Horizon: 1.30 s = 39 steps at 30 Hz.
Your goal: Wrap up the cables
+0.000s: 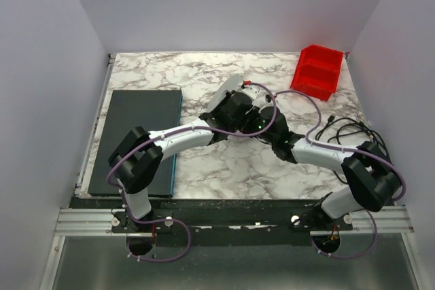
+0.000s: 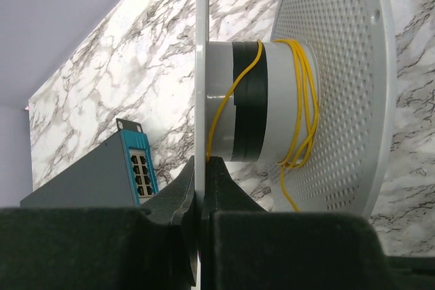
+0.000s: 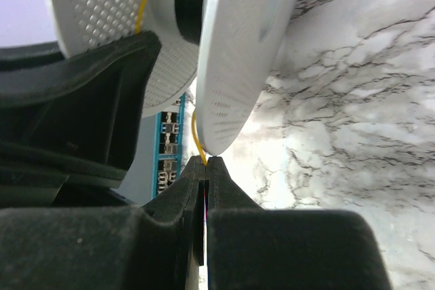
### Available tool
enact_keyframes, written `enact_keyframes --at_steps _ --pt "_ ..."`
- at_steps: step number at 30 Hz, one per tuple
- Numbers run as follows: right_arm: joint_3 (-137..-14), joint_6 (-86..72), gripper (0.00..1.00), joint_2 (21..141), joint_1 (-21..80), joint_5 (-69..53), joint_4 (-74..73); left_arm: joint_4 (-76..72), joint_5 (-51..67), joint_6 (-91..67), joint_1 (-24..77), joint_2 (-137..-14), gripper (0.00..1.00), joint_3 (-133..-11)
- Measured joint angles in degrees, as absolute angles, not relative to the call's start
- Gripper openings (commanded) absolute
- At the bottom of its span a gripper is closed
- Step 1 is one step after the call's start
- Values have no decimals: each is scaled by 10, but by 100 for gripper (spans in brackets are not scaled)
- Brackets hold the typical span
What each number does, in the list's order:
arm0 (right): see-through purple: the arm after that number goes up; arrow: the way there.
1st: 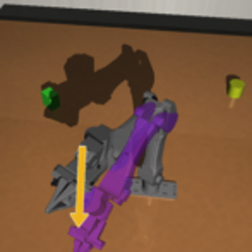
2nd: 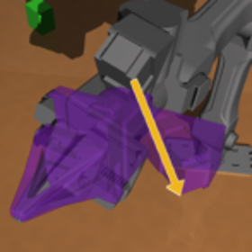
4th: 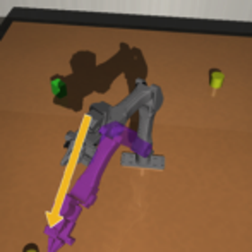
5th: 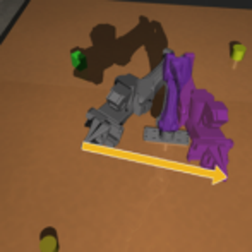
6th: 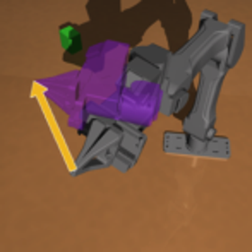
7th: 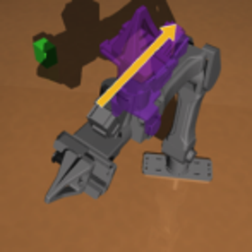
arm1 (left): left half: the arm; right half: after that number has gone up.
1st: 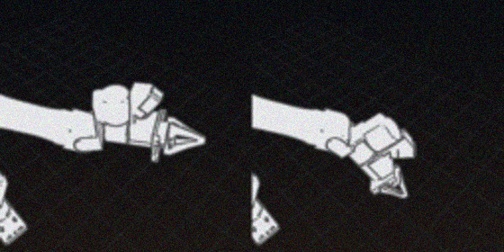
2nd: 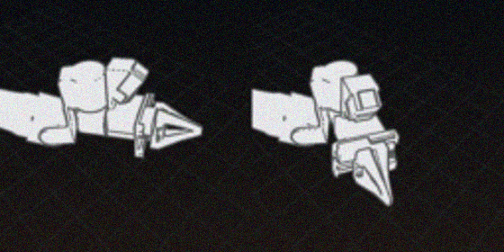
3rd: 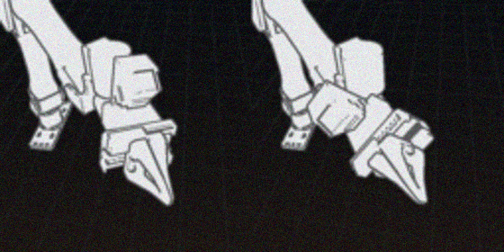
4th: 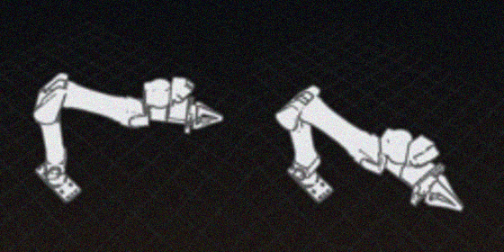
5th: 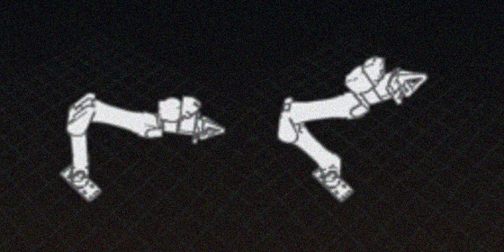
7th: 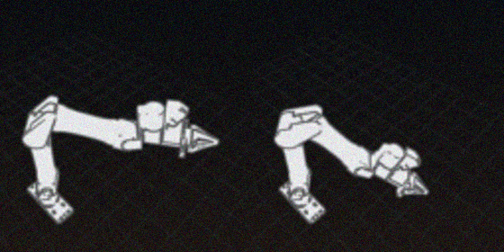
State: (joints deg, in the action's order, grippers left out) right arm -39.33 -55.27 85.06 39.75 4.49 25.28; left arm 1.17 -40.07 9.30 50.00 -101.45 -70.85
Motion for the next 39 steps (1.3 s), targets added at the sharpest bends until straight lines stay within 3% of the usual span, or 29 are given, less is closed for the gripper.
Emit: enact_keyframes --at_steps 23,39 --pt "-455 -570 1 850 283 -148 129 -71 -402 149 515 -1009 0 -658" --pt "-524 -589 1 919 218 -279 20 -158 -453 231 545 -1042 0 -632"
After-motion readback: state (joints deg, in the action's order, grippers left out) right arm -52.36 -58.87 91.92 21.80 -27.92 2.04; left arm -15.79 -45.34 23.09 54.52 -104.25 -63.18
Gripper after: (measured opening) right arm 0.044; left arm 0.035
